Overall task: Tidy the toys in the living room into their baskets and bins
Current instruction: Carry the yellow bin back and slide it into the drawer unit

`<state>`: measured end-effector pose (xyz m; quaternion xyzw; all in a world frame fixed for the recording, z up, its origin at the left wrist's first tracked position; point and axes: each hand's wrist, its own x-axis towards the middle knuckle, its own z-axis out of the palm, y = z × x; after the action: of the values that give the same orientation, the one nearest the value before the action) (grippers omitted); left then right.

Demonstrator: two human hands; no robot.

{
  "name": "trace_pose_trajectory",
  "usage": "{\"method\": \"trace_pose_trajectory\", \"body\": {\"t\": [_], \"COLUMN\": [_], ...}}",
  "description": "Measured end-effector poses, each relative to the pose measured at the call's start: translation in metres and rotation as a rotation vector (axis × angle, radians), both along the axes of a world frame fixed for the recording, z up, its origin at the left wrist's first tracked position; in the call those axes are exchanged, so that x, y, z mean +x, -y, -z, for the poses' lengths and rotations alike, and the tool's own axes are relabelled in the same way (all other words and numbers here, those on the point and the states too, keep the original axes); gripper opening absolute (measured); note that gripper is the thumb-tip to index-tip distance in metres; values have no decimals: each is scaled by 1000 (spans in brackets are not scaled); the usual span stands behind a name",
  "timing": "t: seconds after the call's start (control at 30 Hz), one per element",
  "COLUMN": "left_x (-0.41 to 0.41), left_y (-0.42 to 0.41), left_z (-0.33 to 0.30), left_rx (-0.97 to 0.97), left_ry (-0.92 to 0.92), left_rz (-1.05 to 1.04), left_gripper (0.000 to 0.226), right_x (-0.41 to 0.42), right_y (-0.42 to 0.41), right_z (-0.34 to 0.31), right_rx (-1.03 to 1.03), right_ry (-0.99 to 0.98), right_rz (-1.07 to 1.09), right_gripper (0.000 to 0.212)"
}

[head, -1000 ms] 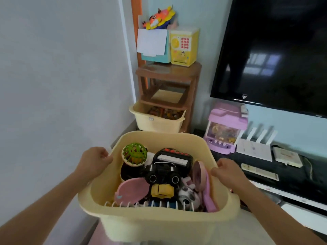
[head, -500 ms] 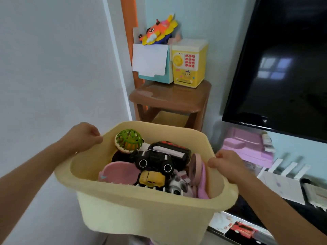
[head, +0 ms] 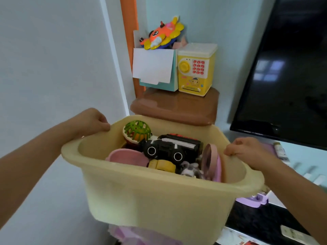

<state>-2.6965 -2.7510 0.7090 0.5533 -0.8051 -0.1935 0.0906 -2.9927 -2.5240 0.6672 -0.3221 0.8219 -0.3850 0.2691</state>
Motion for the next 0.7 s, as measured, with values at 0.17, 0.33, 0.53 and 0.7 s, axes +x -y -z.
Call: {"method": "trace_pose_trajectory", "body": {"t": [0.17,0.33,0.53,0.7], "left_x": [-3,3,6,-14], "left_y": [32,54,69,91], "left_z": [30,60,62,81], "left_rx": [-111,-122,-177,-168], "left_ry": [-9,-78,-155,-213], "left_rz": [55,48,99,73], "left_gripper": [14,15,12,19], "right_x": [31,55,63,56], "right_y": [19,28,30,52], "right_z": [19,34,40,57], "right_rx": [-8,-9,-34,14], "right_ry": [-75,-155,-249,-265], "right_rz": [93,147,214,244], "right_gripper": [17,19,20,20]}}
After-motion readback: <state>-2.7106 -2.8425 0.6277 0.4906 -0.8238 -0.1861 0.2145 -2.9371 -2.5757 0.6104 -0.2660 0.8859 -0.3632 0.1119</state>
